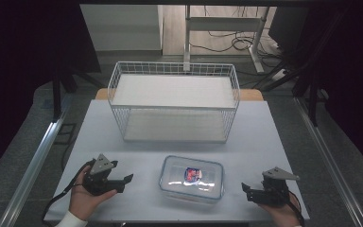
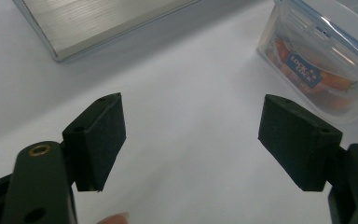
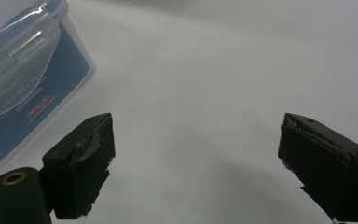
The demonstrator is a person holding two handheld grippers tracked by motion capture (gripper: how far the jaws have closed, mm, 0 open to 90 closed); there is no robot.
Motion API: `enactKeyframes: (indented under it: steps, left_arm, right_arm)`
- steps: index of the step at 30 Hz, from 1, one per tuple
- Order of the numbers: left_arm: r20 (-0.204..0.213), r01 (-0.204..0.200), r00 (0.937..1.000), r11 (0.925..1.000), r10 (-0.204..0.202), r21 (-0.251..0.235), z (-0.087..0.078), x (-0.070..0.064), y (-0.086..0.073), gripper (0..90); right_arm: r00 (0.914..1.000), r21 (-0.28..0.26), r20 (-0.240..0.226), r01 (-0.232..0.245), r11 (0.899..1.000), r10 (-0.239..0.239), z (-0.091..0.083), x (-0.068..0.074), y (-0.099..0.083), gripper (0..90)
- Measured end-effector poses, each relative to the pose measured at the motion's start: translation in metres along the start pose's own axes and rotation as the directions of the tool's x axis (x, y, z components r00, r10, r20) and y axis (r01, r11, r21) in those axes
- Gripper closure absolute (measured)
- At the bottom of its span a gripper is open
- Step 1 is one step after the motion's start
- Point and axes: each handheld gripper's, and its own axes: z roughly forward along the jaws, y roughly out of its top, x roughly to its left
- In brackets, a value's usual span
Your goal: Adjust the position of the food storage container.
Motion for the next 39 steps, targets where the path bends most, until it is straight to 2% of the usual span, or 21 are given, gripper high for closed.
enactKeyframes:
  steps: [4,7,9,14,15,18,21,25,28,32,39]
  left_arm:
    - [0.005,0.001,1.0,1.0,-0.001,0.003,0.002,0.0,0.0,23.0]
    - [0.003,-0.007,1.0,0.9999,0.007,0.008,0.002,0.0,0.0,23.0]
    - [0.004,-0.006,1.0,1.0,0.006,0.007,0.002,0.0,-0.001,23.0]
    - [0.006,-0.01,0.9999,0.9999,0.01,0.007,0.0,-0.002,-0.002,23.0]
    - [0.006,-0.015,0.9999,0.9998,0.015,0.01,-0.001,-0.003,-0.002,23.0]
    - [0.008,-0.02,0.9998,0.9997,0.02,0.016,0.001,-0.003,-0.002,23.0]
    - [0.012,-0.016,0.9998,0.9998,0.016,0.015,0.002,-0.003,-0.002,23.0]
    - [0.011,-0.023,0.9997,0.9995,0.023,0.022,0.003,-0.003,-0.002,23.1]
    - [0.013,-0.022,0.9997,0.9996,0.022,0.02,0.002,-0.003,-0.003,23.2]
    - [0.013,-0.021,0.9997,0.9996,0.021,0.02,0.002,-0.004,-0.003,23.2]
    - [0.013,-0.023,0.9997,0.9994,0.023,0.025,0.003,-0.004,-0.003,23.3]
  right_arm:
    - [0.9999,0.002,0.014,-0.007,1.0,0.007,-0.003,-0.002,0.0,12.4]
    - [0.9986,0.037,0.041,0.032,0.999,-0.034,-0.005,-0.001,0.001,14.9]
    - [0.9989,0.048,0.035,0.03,0.998,-0.032,-0.007,-0.001,0.003,17.4]
    - [0.9998,0.068,-0.008,0.018,0.998,-0.017,-0.009,-0.002,0.006,23.1]
    - [0.9992,0.075,-0.035,0.021,0.997,-0.018,-0.009,0.0,0.006,27.5]
    - [0.9969,0.085,-0.076,0.027,0.996,-0.02,-0.009,0.003,0.007,35.6]
    - [0.9931,0.098,-0.112,0.045,0.994,-0.034,-0.008,0.006,0.007,50.1]
    - [0.9784,0.149,-0.204,0.064,0.987,-0.033,-0.002,0.009,0.008,73.5]
    - [0.9692,0.17,-0.243,0.08,0.982,-0.037,0.002,0.012,0.009,85.6]
    - [0.9593,0.182,-0.28,0.093,0.979,-0.039,0.007,0.017,0.012,88.8]
    - [0.9563,0.203,-0.287,0.118,0.972,-0.056,0.02,0.034,0.015,88.9]
